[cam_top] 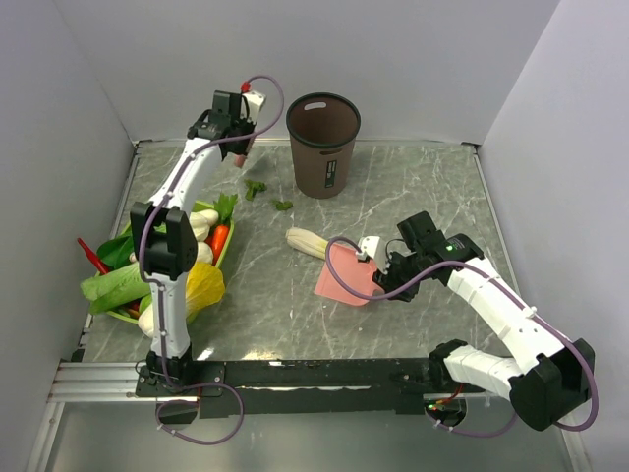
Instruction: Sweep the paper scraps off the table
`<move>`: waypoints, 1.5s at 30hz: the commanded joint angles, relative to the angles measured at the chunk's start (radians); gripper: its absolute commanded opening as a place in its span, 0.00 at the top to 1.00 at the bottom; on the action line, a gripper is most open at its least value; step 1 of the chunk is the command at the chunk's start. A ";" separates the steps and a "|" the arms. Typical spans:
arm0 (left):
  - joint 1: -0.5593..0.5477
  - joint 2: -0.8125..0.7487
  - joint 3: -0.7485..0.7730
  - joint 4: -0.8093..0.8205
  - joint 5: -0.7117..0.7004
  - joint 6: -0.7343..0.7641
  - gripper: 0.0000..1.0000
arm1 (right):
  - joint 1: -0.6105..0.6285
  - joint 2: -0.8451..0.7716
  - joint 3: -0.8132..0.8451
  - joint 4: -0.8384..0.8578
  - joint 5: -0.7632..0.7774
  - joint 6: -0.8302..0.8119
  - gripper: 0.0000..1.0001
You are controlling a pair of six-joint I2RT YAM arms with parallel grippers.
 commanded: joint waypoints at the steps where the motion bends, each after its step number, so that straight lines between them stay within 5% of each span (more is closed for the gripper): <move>1: -0.002 0.001 0.018 0.099 0.064 -0.090 0.99 | 0.006 0.002 -0.006 0.016 -0.001 0.022 1.00; 11: -0.054 -0.141 -0.218 0.013 0.176 -0.101 0.99 | 0.006 0.012 -0.032 0.062 0.010 0.020 1.00; 22: -0.068 -0.618 -0.589 -0.220 0.250 -0.182 0.99 | 0.005 0.008 -0.047 0.085 0.050 -0.019 1.00; 27: -0.066 -0.764 -0.689 -0.065 0.275 -0.122 0.99 | 0.006 0.046 -0.020 0.102 0.038 -0.007 1.00; 31: -0.071 -0.753 -0.702 0.119 0.258 -0.318 0.99 | 0.005 0.081 0.031 0.107 0.012 0.023 1.00; 38: -0.051 -0.560 -0.555 0.201 0.275 -0.691 0.99 | 0.008 0.107 0.055 0.108 0.018 0.019 1.00; 45: -0.031 -0.410 -0.490 0.204 0.281 -0.848 0.99 | 0.016 0.121 0.071 0.076 0.042 -0.019 1.00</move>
